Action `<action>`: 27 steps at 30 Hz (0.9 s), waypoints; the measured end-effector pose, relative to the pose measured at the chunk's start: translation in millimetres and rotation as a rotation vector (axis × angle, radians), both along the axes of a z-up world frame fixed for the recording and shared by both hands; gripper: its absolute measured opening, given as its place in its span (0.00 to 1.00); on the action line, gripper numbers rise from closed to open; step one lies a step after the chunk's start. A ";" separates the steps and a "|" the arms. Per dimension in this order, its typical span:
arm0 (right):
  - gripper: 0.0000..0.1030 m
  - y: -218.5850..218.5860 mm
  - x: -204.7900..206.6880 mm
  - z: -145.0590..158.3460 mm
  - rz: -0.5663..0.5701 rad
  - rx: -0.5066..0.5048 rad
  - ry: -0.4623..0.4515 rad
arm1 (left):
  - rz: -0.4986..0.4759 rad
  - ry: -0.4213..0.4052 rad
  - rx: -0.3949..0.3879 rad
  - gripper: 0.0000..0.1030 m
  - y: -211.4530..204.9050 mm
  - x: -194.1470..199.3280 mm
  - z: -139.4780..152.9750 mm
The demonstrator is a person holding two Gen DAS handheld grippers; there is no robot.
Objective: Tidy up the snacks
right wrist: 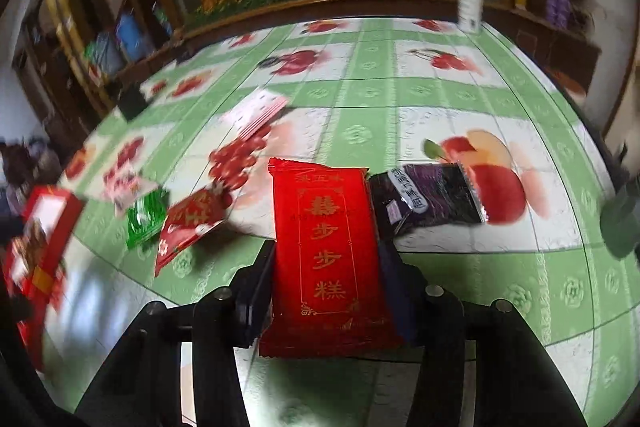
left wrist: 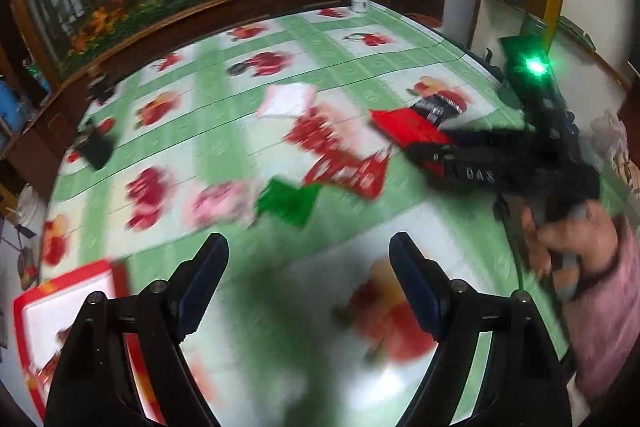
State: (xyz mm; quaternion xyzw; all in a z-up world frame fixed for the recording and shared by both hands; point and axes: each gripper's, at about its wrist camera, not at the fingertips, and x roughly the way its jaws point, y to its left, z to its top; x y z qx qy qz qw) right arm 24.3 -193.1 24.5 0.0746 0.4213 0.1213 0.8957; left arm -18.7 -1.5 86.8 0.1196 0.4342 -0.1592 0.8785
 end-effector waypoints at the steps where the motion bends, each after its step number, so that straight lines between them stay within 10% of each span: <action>1: 0.50 -8.8 1.6 -0.3 -0.015 0.066 0.015 | 0.011 0.020 -0.024 0.81 -10.8 12.9 -2.0; 6: 0.50 -32.5 8.9 -1.9 -0.055 0.254 0.058 | 0.102 0.113 -0.134 0.80 -34.5 62.6 -6.0; 18: 0.50 -53.4 14.2 -10.1 -0.095 0.457 0.107 | 0.134 0.159 -0.072 0.79 -56.8 85.0 -53.3; 27: 0.50 -57.5 14.4 -13.0 -0.106 0.502 0.110 | -0.085 0.134 -0.038 0.45 -53.0 23.0 -54.7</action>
